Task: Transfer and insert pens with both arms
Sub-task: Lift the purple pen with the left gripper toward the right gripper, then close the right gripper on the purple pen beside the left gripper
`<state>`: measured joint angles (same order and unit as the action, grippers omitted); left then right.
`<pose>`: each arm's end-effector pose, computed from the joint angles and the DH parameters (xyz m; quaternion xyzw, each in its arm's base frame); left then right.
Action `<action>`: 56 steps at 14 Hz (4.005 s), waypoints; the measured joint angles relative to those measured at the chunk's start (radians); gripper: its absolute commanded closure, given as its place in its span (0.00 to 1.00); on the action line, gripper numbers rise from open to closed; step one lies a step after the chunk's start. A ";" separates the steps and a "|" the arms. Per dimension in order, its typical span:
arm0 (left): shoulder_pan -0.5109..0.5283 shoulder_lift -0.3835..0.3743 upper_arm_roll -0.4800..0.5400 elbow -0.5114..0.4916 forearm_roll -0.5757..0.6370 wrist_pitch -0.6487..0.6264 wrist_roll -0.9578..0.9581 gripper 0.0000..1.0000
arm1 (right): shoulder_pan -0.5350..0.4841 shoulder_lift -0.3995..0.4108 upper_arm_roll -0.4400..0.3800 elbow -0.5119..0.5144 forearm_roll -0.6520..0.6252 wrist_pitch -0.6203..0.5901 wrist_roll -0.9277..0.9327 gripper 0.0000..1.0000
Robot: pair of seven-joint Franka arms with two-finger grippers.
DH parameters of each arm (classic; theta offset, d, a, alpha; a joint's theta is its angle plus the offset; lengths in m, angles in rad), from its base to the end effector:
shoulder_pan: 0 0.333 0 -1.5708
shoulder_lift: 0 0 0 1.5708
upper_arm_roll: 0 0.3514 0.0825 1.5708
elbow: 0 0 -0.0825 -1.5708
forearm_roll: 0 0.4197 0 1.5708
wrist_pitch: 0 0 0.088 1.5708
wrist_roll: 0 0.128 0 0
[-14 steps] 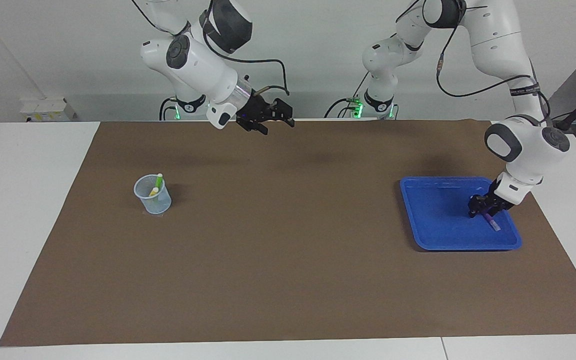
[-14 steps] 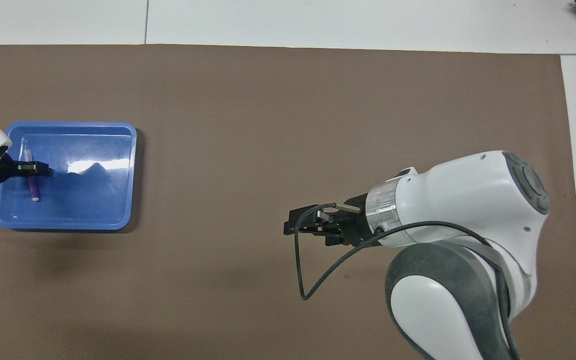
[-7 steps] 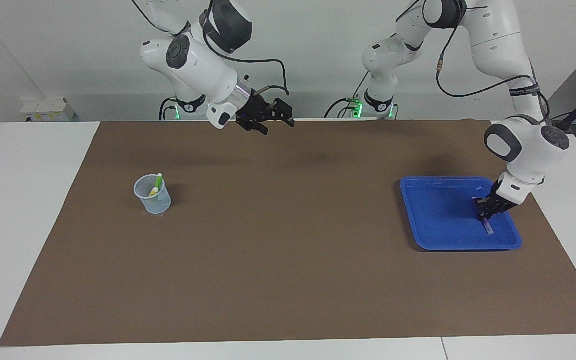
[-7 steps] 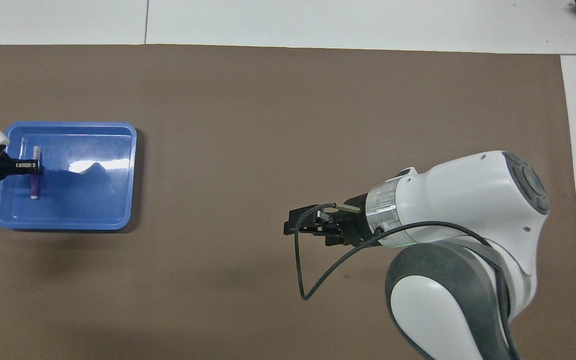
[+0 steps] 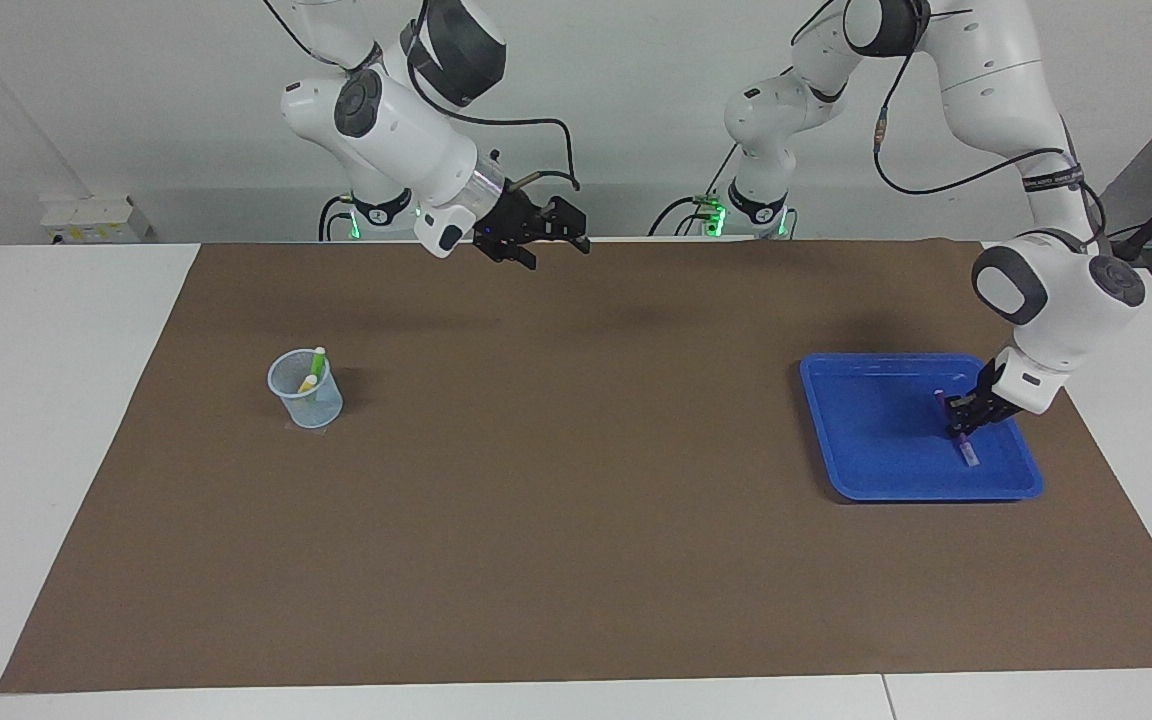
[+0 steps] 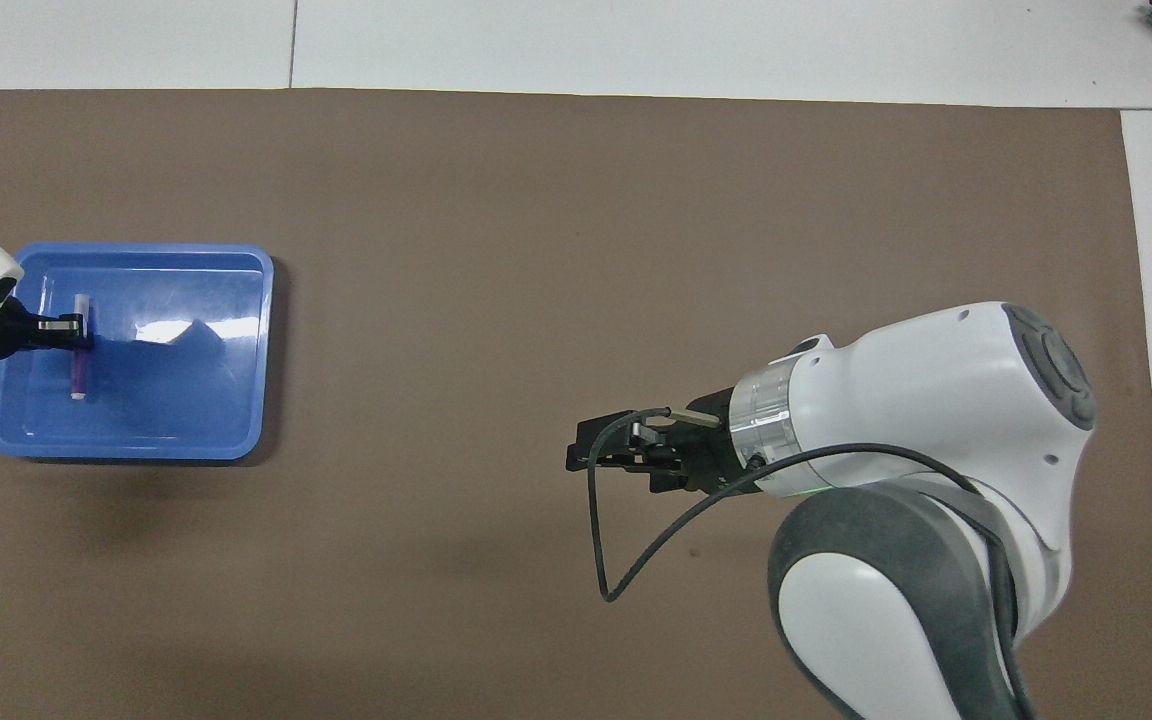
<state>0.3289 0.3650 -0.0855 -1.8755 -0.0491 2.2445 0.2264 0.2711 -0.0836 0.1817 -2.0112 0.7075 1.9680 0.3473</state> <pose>0.6513 0.1626 0.3092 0.9990 0.0266 0.0104 0.0329 0.4925 0.3029 0.5137 -0.9457 0.0781 0.1048 0.2976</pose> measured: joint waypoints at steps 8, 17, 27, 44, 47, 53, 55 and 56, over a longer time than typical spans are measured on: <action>-0.055 -0.115 -0.024 0.123 -0.042 -0.339 -0.318 1.00 | 0.012 0.000 0.001 0.000 -0.001 0.000 0.000 0.00; -0.090 -0.272 -0.048 0.105 -0.348 -0.450 -0.996 1.00 | 0.016 0.000 0.007 0.000 0.038 0.037 0.199 0.00; -0.272 -0.527 -0.050 -0.163 -0.535 -0.399 -1.628 1.00 | 0.255 0.009 0.016 0.008 0.139 0.469 0.505 0.00; -0.422 -0.591 -0.045 -0.220 -0.549 -0.416 -1.778 1.00 | 0.350 0.142 0.019 0.047 0.217 0.745 0.231 0.23; -0.422 -0.591 -0.042 -0.222 -0.553 -0.423 -1.778 1.00 | 0.351 0.142 0.020 0.049 0.218 0.745 0.231 0.43; -0.420 -0.593 -0.030 -0.223 -0.567 -0.438 -1.778 1.00 | 0.350 0.142 0.019 0.049 0.218 0.745 0.231 0.66; -0.420 -0.593 -0.030 -0.223 -0.568 -0.439 -1.778 1.00 | 0.349 0.143 0.019 0.049 0.218 0.745 0.231 0.66; -0.420 -0.594 -0.030 -0.223 -0.570 -0.439 -1.778 1.00 | 0.349 0.143 0.019 0.049 0.218 0.745 0.231 0.66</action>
<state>-0.0916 -0.2287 -0.1157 -2.0982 -0.6193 1.8050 -1.5518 0.6203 0.0589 0.2006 -1.9625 0.9259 2.7128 0.5787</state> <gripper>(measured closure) 0.833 0.696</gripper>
